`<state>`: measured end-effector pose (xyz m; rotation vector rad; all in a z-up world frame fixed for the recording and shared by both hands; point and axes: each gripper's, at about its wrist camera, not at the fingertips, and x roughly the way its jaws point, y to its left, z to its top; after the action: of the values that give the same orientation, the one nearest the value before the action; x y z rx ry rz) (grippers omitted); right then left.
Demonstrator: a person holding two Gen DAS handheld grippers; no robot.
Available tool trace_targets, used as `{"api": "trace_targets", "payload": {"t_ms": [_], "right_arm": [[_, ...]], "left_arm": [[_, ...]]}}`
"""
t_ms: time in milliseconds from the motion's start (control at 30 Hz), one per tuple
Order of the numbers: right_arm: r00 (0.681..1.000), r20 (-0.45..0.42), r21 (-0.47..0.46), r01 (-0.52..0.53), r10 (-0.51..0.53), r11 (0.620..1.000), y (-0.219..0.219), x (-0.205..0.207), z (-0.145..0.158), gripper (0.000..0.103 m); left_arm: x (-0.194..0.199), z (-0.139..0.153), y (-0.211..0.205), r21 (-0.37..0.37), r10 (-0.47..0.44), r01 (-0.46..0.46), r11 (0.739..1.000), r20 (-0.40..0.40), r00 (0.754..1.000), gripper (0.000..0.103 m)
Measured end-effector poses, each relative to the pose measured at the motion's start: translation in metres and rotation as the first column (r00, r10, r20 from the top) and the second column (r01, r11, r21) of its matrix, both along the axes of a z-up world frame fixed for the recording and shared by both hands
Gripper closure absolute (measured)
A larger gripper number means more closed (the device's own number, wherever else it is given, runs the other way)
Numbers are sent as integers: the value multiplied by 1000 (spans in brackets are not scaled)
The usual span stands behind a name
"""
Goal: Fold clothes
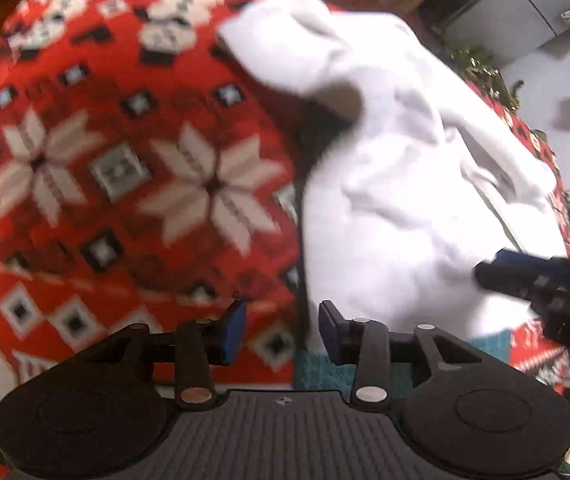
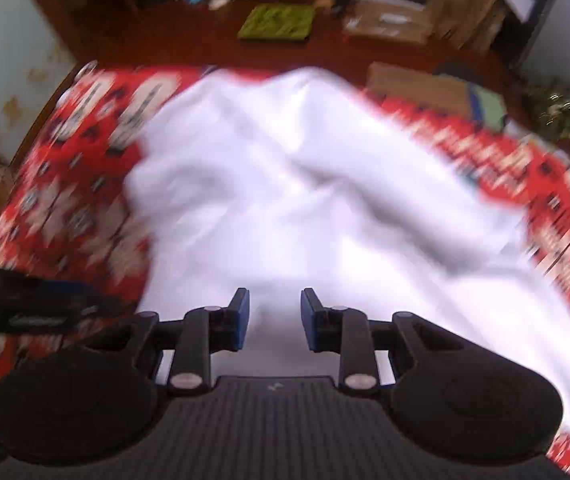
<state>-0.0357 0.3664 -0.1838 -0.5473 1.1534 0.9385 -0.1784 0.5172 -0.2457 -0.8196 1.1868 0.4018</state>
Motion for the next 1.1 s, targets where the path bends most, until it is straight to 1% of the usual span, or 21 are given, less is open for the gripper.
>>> {"api": "trace_targets", "payload": {"t_ms": [100, 167, 267, 300, 433, 467, 500, 567, 600, 633, 767, 933, 1100], "right_arm": [[1000, -2, -22, -22, 22, 1000, -4, -34, -2, 71], [1000, -21, -24, 9, -9, 1000, -12, -44, -3, 70], [997, -48, -25, 56, -57, 998, -25, -50, -5, 69], [997, -50, -26, 64, -65, 998, -28, -50, -5, 69], [994, -68, -20, 88, -89, 996, -43, -47, -9, 68], [993, -69, -19, 92, -93, 996, -45, -44, -12, 68], [992, -70, -20, 103, -104, 995, -48, -42, -13, 68], [989, -70, -23, 130, -131, 991, -56, -37, -13, 68], [986, -82, -19, 143, -144, 990, -61, -34, -12, 68], [985, -94, -12, 146, -147, 989, -65, -31, -11, 68], [989, -71, -3, 128, -128, 992, -74, -19, -5, 68], [980, -100, 13, 176, -174, 984, -88, 0, -3, 68], [985, -96, 23, 147, -144, 989, -95, 2, 1, 68]], "left_arm": [[-1, -9, -5, -58, -15, 16, 998, 20, 1000, 68], [-2, -16, -10, -76, -15, 17, 997, 24, 1000, 68], [-1, -19, -18, -81, 25, -22, 997, 43, 999, 68], [0, -18, -21, -70, 38, -35, 997, 45, 998, 68], [11, -14, -31, 15, 52, -52, 999, 22, 998, 67], [14, -13, -34, 44, 52, -52, 998, 3, 999, 74], [17, -12, -37, 69, 46, -45, 997, -18, 999, 77], [22, -10, -43, 101, 47, -41, 994, -57, 997, 79], [24, -9, -44, 105, 67, -59, 993, -77, 995, 79], [25, -8, -45, 114, 85, -74, 991, -92, 992, 80], [26, 1, -47, 176, 149, -126, 976, -125, 981, 83], [10, 15, -39, 218, 210, -172, 961, -164, 964, 86], [-24, 31, -20, 275, 249, -189, 943, -203, 947, 87]]}}
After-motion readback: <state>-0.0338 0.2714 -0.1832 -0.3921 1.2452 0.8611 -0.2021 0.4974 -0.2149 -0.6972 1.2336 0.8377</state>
